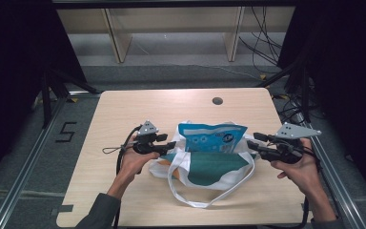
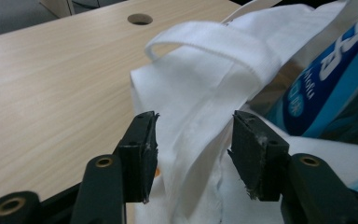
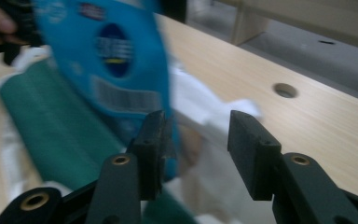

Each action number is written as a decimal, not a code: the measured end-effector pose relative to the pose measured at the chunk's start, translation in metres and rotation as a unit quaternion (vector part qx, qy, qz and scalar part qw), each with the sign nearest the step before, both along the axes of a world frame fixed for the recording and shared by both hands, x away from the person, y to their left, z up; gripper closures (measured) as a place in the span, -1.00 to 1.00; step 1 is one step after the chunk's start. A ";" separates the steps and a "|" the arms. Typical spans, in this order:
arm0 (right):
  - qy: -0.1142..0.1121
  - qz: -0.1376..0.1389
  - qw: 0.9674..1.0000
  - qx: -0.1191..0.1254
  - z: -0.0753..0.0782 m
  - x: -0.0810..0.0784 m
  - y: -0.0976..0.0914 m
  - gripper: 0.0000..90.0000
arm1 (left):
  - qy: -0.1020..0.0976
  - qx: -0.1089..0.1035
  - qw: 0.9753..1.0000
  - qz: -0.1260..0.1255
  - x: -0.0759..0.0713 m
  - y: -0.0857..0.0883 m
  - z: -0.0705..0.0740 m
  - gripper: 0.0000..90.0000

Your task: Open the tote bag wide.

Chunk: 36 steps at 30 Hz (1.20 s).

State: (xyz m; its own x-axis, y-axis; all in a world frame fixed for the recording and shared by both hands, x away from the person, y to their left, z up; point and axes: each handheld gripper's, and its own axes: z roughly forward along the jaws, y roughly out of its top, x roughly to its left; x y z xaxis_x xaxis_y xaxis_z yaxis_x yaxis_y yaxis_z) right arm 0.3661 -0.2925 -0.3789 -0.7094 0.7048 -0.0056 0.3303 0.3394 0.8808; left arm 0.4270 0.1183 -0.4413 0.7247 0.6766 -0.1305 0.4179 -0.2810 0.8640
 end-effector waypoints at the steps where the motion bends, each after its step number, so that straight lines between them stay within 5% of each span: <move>1: -0.007 0.018 1.000 -0.002 0.001 -0.003 0.006 0.25 | -0.004 0.002 1.000 -0.012 0.001 -0.001 0.003 0.11; 7: 0.021 0.088 0.996 -0.006 -0.006 -0.008 0.038 0.10 | 0.000 0.014 0.999 -0.043 0.006 -0.014 0.004 0.10; 11: 0.040 0.096 0.994 -0.013 -0.013 -0.006 0.049 0.09 | 0.010 0.021 0.998 -0.050 0.014 -0.022 -0.004 0.17; 14: 0.038 0.120 0.992 -0.029 -0.018 -0.005 0.057 0.26 | 0.022 0.011 0.998 -0.055 0.021 -0.026 -0.008 0.45; 15: 0.038 0.136 0.989 -0.037 -0.017 -0.007 0.056 0.49 | 0.017 0.017 0.998 -0.050 0.022 -0.028 -0.009 0.64; 17: 0.042 0.141 0.988 -0.037 -0.016 -0.011 0.055 0.63 | 0.007 0.039 0.996 -0.075 0.028 -0.027 -0.009 0.69; 18: 0.036 0.168 0.984 -0.046 -0.018 -0.014 0.052 0.84 | 0.011 0.034 0.997 -0.070 0.031 -0.027 -0.010 0.75; 19: 0.036 0.168 0.984 -0.046 -0.018 -0.014 0.052 0.84 | 0.022 0.010 0.998 -0.058 0.034 -0.027 -0.013 0.75; 22: 0.060 0.190 0.977 -0.070 -0.032 -0.022 0.055 0.95 | 0.039 0.012 0.997 -0.058 0.041 -0.027 -0.021 0.80; 23: 0.067 0.195 0.975 -0.086 -0.040 -0.024 0.058 0.95 | 0.041 0.009 0.998 -0.046 0.042 -0.029 -0.024 0.82; 24: 0.076 0.198 0.972 -0.096 -0.049 -0.024 0.061 0.96 | 0.040 0.035 0.998 -0.040 0.046 -0.027 -0.027 0.86; 25: 0.086 0.208 0.969 -0.106 -0.060 -0.023 0.064 0.96 | 0.045 0.026 0.998 -0.029 0.049 -0.027 -0.032 0.86; 31: 0.119 0.196 0.960 -0.161 -0.096 -0.024 0.078 0.95 | 0.094 0.009 0.995 -0.024 0.066 -0.030 -0.060 0.89; 33: 0.124 0.205 0.954 -0.181 -0.113 -0.024 0.083 0.94 | 0.113 0.003 0.993 -0.020 0.072 -0.032 -0.066 0.88; 34: 0.127 0.191 0.957 -0.179 -0.113 -0.025 0.083 0.94 | 0.114 0.010 0.993 -0.021 0.073 -0.034 -0.067 0.88; 36: 0.130 0.192 0.956 -0.179 -0.113 -0.025 0.083 0.94 | 0.108 0.025 0.994 -0.021 0.072 -0.036 -0.065 0.88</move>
State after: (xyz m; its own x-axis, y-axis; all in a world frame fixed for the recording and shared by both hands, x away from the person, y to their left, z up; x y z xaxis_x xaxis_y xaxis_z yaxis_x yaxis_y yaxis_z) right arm 0.3408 -0.2092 -0.4914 -0.9255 0.3785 0.0138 0.3130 0.7437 0.5907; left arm 0.4989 0.0821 -0.5060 0.7117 0.6553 -0.2532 0.5787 -0.3424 0.7402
